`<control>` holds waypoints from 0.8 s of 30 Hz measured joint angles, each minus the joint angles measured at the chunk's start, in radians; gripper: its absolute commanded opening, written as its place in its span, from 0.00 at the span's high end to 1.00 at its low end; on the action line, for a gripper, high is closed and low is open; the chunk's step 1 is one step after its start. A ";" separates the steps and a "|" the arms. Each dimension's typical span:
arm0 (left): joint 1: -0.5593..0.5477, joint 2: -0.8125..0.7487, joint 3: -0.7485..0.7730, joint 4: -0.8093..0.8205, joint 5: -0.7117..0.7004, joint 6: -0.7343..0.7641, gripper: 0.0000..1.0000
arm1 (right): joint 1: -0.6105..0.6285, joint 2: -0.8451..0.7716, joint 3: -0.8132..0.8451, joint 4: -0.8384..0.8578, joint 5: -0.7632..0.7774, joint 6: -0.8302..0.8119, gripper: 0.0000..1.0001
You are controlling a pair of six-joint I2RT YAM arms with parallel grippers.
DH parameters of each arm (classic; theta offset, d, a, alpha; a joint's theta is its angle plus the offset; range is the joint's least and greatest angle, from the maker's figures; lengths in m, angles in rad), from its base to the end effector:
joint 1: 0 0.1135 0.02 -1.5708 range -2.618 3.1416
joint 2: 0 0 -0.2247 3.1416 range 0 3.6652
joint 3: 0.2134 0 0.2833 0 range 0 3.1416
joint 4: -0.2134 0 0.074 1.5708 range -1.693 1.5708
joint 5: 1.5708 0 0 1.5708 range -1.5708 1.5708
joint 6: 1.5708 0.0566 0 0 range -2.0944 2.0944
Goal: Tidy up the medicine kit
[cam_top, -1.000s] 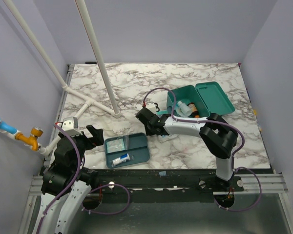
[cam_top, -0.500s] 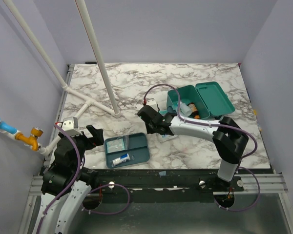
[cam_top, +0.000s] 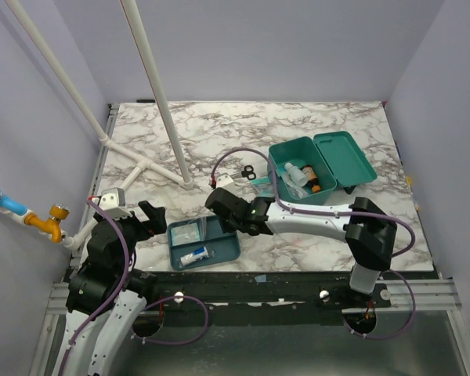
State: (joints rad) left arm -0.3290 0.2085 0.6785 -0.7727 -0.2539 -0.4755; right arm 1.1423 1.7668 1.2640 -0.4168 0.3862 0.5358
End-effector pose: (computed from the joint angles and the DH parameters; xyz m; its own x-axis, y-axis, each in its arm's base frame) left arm 0.1397 -0.0327 0.3005 -0.2901 -0.3692 -0.8829 -0.0528 0.9274 -0.3704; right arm 0.1905 0.3658 0.1525 -0.6659 -0.3195 -0.6741 -0.4742 0.8789 0.0518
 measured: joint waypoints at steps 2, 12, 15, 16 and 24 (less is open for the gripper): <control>0.000 0.000 0.000 0.000 0.000 0.000 0.01 | 0.013 0.026 0.008 0.004 -0.012 0.012 0.85; 0.000 0.000 0.000 0.000 0.000 0.000 0.02 | 0.017 0.162 0.024 0.011 -0.032 0.060 0.80; 0.000 0.000 0.000 0.000 0.000 0.000 0.01 | 0.017 0.175 0.027 0.013 -0.032 0.068 0.71; 0.000 0.000 0.000 0.000 0.000 0.000 0.01 | 0.017 0.177 0.031 0.013 -0.032 0.069 0.67; 0.000 0.000 0.000 0.000 0.000 0.000 0.01 | 0.017 0.185 0.060 0.018 -0.020 0.075 0.48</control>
State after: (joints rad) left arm -0.3286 0.2085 0.6781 -0.7727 -0.2539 -0.4755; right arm 1.1595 1.9518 1.3243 -0.3988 0.3660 0.6106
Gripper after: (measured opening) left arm 0.986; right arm 0.468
